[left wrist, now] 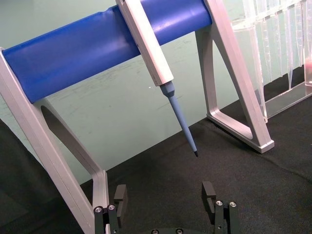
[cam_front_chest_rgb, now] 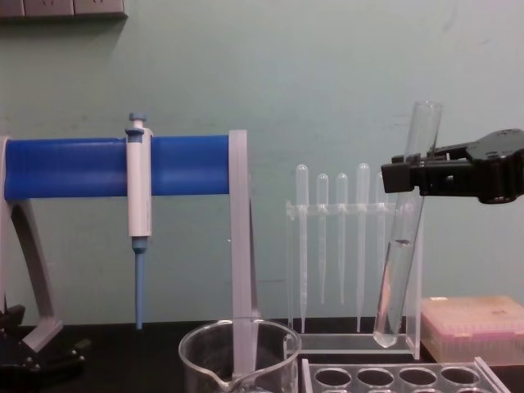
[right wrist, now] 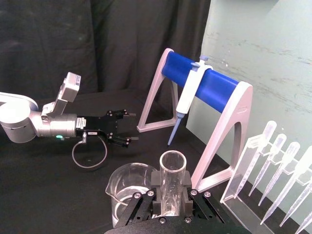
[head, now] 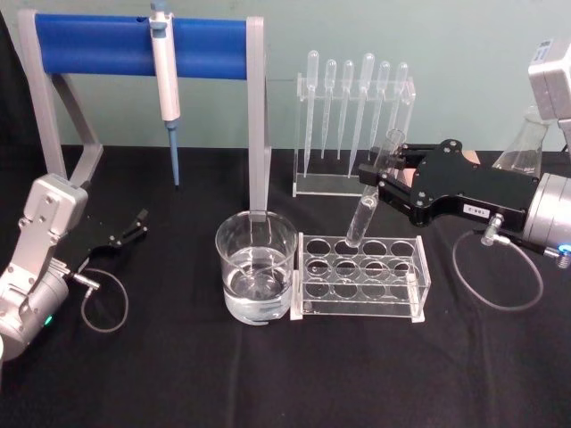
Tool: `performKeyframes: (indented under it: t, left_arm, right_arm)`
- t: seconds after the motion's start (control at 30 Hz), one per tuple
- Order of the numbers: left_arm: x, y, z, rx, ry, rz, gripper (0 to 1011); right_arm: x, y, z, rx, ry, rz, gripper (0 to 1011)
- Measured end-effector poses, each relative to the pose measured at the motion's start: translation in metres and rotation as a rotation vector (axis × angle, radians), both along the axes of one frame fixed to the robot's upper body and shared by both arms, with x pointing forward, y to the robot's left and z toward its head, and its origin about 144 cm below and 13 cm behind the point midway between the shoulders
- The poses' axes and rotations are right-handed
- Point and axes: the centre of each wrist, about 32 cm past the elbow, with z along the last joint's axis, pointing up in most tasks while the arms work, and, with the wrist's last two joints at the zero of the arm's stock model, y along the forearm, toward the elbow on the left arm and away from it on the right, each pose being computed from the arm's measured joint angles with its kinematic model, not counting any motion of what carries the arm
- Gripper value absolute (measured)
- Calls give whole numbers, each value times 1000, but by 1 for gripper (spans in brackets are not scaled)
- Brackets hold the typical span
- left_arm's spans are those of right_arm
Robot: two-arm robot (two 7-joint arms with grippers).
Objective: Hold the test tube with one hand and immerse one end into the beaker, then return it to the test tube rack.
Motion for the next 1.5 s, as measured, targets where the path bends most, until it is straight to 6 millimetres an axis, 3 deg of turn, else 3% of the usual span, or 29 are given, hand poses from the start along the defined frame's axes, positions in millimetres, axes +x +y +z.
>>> performKeyframes:
  t: [1.5]
  left_arm:
    - [0, 0, 0, 0, 0, 0, 1000]
  right_arm:
    - [0, 0, 0, 0, 0, 0, 236]
